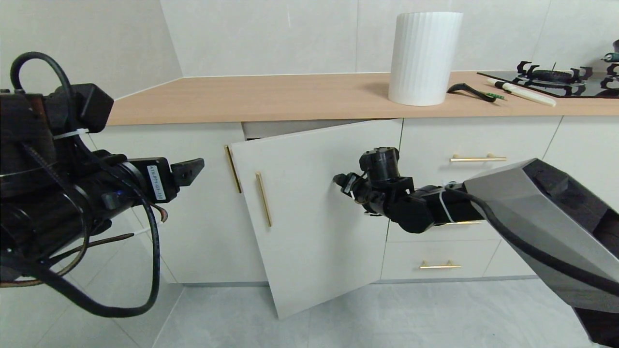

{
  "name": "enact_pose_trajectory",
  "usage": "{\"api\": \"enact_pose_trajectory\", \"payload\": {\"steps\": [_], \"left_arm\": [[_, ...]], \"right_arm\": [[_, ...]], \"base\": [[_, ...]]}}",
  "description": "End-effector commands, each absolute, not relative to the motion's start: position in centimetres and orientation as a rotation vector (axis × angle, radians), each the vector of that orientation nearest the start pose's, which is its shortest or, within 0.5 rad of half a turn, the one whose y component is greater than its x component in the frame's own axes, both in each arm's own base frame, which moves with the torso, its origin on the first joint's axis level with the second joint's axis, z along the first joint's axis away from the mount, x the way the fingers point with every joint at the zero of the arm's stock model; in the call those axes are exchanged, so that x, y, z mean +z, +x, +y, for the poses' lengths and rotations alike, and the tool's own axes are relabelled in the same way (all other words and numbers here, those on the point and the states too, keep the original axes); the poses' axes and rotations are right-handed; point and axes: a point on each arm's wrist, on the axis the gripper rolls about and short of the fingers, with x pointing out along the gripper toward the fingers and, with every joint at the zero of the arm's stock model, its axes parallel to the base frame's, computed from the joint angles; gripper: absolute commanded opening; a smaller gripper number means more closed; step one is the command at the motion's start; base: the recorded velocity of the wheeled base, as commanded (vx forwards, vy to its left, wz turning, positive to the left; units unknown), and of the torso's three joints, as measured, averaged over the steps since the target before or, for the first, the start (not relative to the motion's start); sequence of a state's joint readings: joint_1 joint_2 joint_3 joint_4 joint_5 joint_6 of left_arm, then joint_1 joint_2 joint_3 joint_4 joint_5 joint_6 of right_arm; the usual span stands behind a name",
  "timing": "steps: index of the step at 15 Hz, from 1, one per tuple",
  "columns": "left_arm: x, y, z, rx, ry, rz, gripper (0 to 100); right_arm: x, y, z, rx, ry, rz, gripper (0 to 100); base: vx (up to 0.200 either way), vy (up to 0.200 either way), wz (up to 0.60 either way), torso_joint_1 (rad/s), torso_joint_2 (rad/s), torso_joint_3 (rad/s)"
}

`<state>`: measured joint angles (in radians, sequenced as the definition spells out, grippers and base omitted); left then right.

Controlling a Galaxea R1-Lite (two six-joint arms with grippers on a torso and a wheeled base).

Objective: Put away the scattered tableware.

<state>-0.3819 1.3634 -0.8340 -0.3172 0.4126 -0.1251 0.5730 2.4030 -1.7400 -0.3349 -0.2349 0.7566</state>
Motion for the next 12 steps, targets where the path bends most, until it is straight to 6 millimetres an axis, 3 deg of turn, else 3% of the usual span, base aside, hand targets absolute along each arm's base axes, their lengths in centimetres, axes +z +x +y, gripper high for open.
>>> {"api": "enact_pose_trajectory", "payload": {"steps": [1, 7, 12], "left_arm": [[24.8, 21.2, -7.7, 0.035, -0.041, 0.197, 100], [24.7, 21.2, -7.9, 0.028, -0.038, 0.203, 100], [24.6, 21.2, -8.0, 0.025, -0.036, 0.207, 100]], "right_arm": [[11.4, 43.7, 26.7, 0.175, 0.638, 0.393, 100], [10.3, 47.0, 24.2, 0.064, 0.674, 0.321, 100], [10.4, 48.1, 23.1, 0.032, 0.686, 0.286, 100]], "base": [[0.0, 0.0, 0.0, 0.0, 0.0, 0.0], [0.0, 0.0, 0.0, 0.0, 0.0, 0.0], [0.0, 0.0, 0.0, 0.0, 0.0, 0.0]]}}
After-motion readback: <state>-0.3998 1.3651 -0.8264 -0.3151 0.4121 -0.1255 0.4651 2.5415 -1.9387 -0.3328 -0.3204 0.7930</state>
